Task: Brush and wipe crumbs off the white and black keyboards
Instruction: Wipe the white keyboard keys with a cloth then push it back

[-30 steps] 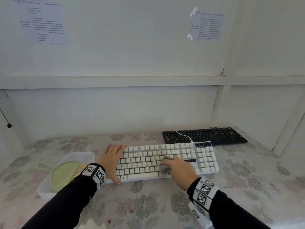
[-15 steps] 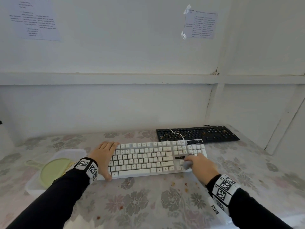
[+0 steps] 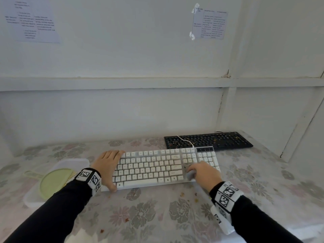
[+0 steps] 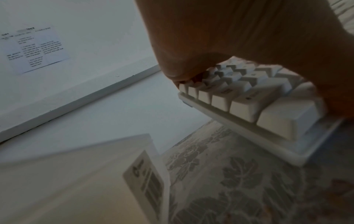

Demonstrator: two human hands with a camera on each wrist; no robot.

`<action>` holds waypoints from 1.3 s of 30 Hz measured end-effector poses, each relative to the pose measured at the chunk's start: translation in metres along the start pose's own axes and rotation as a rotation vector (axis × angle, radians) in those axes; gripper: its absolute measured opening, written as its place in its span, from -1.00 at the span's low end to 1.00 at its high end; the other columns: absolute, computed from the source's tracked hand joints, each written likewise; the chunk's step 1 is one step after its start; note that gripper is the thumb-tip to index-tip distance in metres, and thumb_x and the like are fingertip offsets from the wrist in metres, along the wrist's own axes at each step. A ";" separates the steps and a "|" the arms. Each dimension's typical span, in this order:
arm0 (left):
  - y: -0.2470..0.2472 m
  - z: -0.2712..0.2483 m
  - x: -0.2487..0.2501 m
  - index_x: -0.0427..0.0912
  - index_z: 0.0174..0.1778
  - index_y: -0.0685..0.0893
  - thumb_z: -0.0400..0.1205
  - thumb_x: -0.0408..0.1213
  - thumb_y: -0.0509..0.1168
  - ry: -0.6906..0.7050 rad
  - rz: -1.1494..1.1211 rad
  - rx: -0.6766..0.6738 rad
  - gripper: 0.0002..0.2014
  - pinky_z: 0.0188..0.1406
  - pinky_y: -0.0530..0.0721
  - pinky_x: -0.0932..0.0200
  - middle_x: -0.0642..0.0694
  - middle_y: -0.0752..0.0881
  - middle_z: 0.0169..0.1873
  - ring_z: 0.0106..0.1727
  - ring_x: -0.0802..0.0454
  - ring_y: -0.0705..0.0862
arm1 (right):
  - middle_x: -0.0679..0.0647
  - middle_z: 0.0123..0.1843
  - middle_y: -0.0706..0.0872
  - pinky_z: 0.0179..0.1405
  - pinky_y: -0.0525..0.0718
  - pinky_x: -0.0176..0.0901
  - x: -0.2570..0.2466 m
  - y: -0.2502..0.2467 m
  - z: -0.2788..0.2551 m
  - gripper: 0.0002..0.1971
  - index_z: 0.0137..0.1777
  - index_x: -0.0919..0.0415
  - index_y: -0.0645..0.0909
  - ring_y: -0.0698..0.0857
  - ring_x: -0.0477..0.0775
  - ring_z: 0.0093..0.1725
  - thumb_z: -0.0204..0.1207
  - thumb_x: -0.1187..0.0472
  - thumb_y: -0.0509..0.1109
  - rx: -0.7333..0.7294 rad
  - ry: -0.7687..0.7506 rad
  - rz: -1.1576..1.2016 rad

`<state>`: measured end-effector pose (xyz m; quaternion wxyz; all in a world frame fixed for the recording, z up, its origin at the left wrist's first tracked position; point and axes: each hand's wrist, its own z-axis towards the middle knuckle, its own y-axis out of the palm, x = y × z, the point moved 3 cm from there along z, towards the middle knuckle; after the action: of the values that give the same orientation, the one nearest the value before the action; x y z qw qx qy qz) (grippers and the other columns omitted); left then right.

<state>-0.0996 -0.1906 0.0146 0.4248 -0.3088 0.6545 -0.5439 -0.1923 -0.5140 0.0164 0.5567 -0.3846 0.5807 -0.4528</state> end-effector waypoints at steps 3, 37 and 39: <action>-0.001 -0.001 0.001 -0.17 0.64 -0.14 0.15 0.32 0.49 -0.003 -0.002 0.008 0.32 0.61 -0.02 0.05 -0.07 0.11 0.58 0.59 -0.07 0.12 | -0.17 0.16 0.68 -0.42 0.64 -0.46 0.042 -0.013 -0.001 -0.68 0.12 -0.04 0.69 0.67 -0.16 -0.12 0.55 0.30 0.20 -0.029 0.133 -0.040; 0.010 0.014 -0.005 -0.17 0.64 -0.15 0.08 0.31 0.53 -0.010 -0.071 -0.069 0.38 0.62 -0.01 0.03 -0.07 0.11 0.59 0.60 -0.07 0.13 | -0.14 0.19 0.68 0.16 0.58 -0.28 0.046 -0.013 -0.008 -0.71 0.12 -0.05 0.72 0.67 -0.04 0.15 0.57 0.24 0.23 -0.179 0.034 -0.170; 0.012 0.015 -0.007 -0.15 0.64 -0.14 0.07 0.31 0.53 -0.007 -0.080 -0.065 0.38 0.61 0.00 0.04 -0.06 0.13 0.58 0.58 -0.06 0.15 | -0.07 0.17 0.70 0.12 0.69 -0.11 0.053 -0.019 -0.009 -0.76 0.12 -0.01 0.70 0.71 0.01 0.05 0.53 0.18 0.29 -0.172 0.148 -0.252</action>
<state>-0.0829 -0.1889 0.0041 0.3948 -0.3500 0.6575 -0.5379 -0.2066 -0.5693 0.0183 0.4165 -0.4660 0.6038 -0.4947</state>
